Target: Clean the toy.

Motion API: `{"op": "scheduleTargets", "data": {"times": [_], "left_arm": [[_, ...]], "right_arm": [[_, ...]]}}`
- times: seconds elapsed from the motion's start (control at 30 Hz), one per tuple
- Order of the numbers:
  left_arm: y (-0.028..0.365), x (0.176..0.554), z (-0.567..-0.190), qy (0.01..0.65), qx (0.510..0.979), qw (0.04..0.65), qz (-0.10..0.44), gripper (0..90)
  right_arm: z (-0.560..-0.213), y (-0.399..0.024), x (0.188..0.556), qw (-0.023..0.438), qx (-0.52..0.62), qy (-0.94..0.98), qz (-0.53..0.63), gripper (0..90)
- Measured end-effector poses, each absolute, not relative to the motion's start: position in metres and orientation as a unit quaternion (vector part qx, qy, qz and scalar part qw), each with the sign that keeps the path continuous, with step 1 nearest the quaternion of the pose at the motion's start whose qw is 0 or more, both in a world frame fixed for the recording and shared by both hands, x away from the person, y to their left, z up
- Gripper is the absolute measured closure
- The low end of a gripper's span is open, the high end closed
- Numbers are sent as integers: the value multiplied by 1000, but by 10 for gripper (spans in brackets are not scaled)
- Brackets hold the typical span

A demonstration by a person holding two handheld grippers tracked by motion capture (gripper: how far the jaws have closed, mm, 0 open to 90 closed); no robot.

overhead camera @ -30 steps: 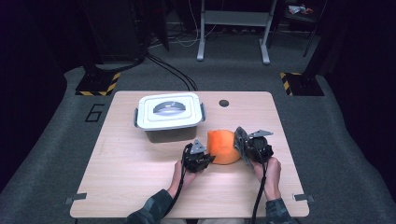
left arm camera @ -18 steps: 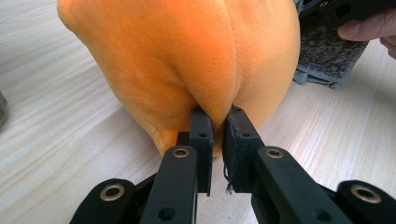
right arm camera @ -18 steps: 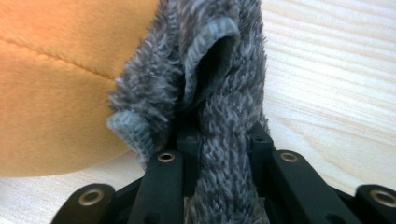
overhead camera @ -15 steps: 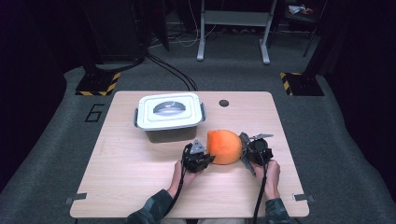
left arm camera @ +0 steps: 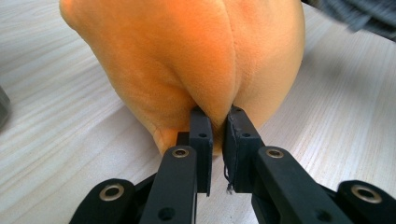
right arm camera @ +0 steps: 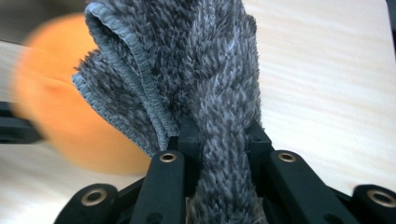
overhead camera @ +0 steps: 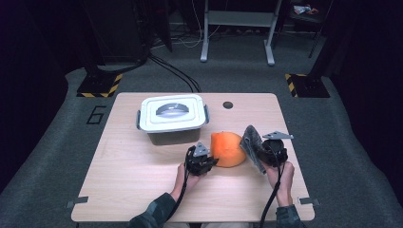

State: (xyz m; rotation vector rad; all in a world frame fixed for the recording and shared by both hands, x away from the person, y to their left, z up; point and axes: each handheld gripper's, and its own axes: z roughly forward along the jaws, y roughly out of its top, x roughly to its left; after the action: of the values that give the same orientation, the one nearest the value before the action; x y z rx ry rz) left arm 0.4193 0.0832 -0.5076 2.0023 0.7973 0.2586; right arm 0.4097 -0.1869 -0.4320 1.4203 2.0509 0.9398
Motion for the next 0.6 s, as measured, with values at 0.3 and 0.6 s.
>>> {"op": "scheduleTargets", "data": {"times": [0.3, 0.6], "left_arm": [[85, 421, -507, 325, 814, 470, 107, 800], [87, 419, -507, 323, 812, 470, 127, 484]], "right_arm": [[-440, -144, 418, 223, 477, 785, 326, 744], [-444, -153, 424, 213, 487, 780, 330, 741]]}}
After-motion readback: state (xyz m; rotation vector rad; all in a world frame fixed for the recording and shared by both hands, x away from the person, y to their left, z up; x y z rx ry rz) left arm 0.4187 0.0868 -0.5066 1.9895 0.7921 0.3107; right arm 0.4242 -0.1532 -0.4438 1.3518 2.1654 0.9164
